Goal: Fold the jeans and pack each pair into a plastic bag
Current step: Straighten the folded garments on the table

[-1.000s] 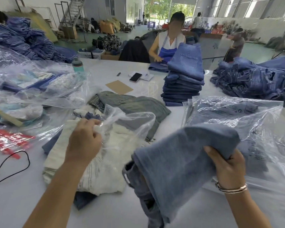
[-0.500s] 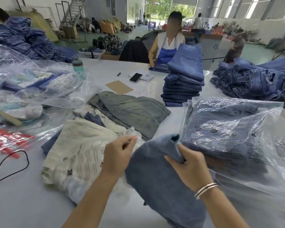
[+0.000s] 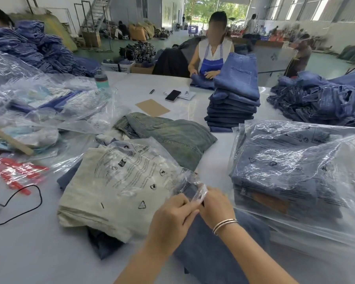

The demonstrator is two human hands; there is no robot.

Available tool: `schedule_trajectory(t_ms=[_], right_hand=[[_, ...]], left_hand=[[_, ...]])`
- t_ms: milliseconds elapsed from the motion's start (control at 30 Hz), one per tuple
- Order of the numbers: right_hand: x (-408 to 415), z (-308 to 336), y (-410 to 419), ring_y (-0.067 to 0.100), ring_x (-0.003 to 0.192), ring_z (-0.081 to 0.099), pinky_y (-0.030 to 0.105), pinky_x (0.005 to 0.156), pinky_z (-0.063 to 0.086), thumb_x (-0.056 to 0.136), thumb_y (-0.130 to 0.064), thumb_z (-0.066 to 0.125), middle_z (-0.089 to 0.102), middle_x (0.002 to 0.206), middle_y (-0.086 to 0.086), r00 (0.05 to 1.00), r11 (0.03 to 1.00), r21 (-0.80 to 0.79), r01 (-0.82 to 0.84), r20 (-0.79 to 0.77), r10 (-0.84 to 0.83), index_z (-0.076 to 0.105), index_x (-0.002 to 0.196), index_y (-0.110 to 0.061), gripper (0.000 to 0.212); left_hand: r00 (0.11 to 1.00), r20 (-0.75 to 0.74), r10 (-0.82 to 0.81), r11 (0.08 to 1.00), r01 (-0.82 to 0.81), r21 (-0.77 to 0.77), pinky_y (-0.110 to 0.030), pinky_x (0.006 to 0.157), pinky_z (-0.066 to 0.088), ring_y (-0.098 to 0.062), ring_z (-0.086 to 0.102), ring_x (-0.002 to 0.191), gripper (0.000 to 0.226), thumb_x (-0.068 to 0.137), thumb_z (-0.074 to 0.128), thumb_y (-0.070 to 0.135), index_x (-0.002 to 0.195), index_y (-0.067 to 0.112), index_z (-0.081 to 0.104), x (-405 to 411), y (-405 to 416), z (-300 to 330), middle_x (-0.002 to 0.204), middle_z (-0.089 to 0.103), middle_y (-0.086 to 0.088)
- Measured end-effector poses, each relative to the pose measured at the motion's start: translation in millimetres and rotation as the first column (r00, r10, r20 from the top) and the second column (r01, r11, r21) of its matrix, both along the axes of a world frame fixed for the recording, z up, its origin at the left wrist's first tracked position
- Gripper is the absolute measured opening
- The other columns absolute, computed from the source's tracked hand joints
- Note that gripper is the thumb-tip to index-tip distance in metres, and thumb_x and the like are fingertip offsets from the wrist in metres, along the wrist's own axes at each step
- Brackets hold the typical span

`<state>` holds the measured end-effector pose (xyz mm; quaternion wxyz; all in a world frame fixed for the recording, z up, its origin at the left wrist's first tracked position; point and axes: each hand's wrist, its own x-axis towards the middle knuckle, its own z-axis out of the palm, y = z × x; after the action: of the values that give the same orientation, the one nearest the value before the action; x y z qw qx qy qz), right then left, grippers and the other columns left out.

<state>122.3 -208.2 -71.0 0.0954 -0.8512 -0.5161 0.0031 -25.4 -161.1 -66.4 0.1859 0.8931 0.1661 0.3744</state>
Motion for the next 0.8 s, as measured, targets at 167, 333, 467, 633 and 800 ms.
schedule_trajectory(t_ms=[167,333,467,633,800], right_hand=[[19.6,-44.0,-25.5,0.022,0.146,0.006,0.054,0.113,-0.010,0.094,-0.048,0.042,0.020,0.153,0.002,0.994,0.969,-0.249,0.002,0.102,0.024,0.020,0.149,-0.019,0.066],[31.3,-47.8,-64.7,0.028,0.134,0.041,0.055,0.109,0.024,0.072,-0.028,0.078,0.049,0.139,0.006,0.971,0.974,-0.063,-0.217,0.087,0.222,0.055,0.131,-0.025,0.064],[51.5,-39.0,-86.9,0.022,0.114,0.056,0.030,0.097,0.044,0.076,-0.007,0.073,0.056,0.123,0.002,0.974,0.976,0.219,0.010,-0.224,0.040,0.065,0.109,-0.014,0.035],[43.9,-54.1,-134.1,0.019,0.106,0.056,0.023,0.091,0.038,0.072,-0.008,0.079,0.057,0.113,-0.005,0.957,0.958,0.229,0.170,-0.272,-0.105,0.065,0.111,-0.016,0.042],[31.4,-63.2,-165.3,0.041,0.126,0.043,0.026,0.104,0.026,0.089,0.012,0.051,0.047,0.130,0.034,0.615,0.820,0.105,0.562,-0.716,-0.330,0.053,0.119,0.017,0.031]], left_hand=[[0.932,-0.350,0.094,0.987,-0.133,-0.090,-0.026,0.068,0.049,-0.019,0.058,0.078,0.055,0.084,0.053,0.003,0.133,0.028,0.057,-21.9,-4.4,-71.4,0.090,0.057,-0.002],[0.940,-0.340,-0.027,0.893,-0.130,-0.431,-0.015,0.091,0.041,-0.001,0.053,0.098,0.040,0.093,0.056,0.018,0.132,0.031,0.053,-24.5,-19.9,-113.6,0.102,0.051,0.011],[0.728,-0.070,0.682,0.546,-0.572,-0.612,-0.040,0.081,0.054,-0.033,0.064,0.087,0.018,0.077,0.068,0.010,0.093,0.004,0.073,-27.2,-17.4,-125.3,0.090,0.064,-0.017],[0.479,-0.414,0.774,-0.225,-0.403,-0.887,-0.041,0.085,0.052,-0.035,0.064,0.092,0.063,0.063,0.089,0.026,0.102,-0.009,0.054,-38.0,-14.5,-124.9,0.105,0.061,-0.029],[0.754,-0.300,0.584,-0.316,-0.129,-0.940,-0.028,0.065,0.046,-0.020,0.055,0.066,0.022,0.085,0.071,0.014,0.091,-0.006,0.062,-31.3,-0.4,-133.4,0.070,0.065,-0.013]])
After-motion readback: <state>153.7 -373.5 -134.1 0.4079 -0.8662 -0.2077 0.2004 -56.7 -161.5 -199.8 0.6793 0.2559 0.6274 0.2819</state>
